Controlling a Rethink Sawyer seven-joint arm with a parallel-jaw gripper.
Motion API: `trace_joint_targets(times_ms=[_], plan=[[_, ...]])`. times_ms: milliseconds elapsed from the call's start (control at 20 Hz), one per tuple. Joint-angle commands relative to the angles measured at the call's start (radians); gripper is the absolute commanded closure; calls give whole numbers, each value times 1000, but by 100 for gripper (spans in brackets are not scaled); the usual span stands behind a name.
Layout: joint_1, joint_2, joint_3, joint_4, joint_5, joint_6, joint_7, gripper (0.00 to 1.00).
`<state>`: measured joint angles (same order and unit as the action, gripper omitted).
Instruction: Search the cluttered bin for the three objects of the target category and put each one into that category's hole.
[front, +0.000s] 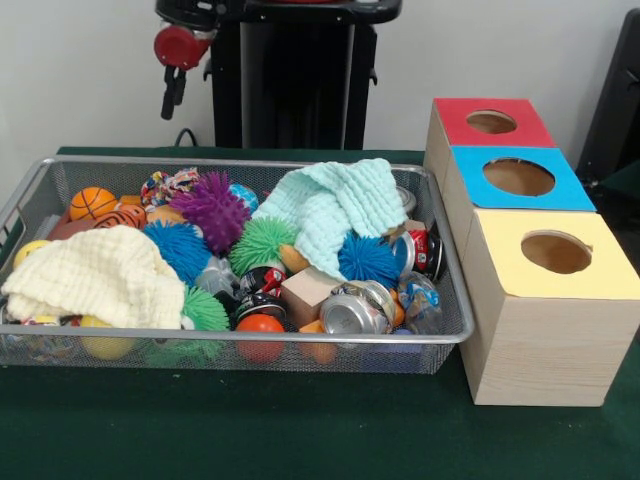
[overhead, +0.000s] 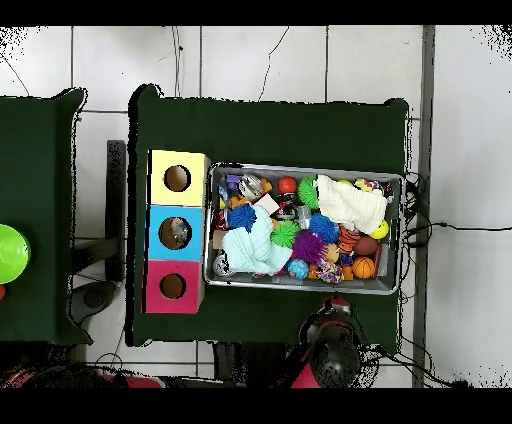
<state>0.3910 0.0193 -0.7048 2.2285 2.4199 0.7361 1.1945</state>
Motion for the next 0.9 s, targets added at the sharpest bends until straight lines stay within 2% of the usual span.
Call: trace_joint_targets(times_ms=[50,150,250,450,500,650,900], plan=[[-98,-130,-52,21,-350,135,-376,0],[-88,-131,-51,12,-322,110,-373,0],[-86,-147,-38,2,-327,87,-348,0],[-88,-181,-25,-49,-406,23,-228,0],[-100,-193,-14,-65,-450,18,-180,0],[-120,-195,20,-100,-480,-2,-137,0],[-187,-216,89,-166,-584,-9,-15,0]])
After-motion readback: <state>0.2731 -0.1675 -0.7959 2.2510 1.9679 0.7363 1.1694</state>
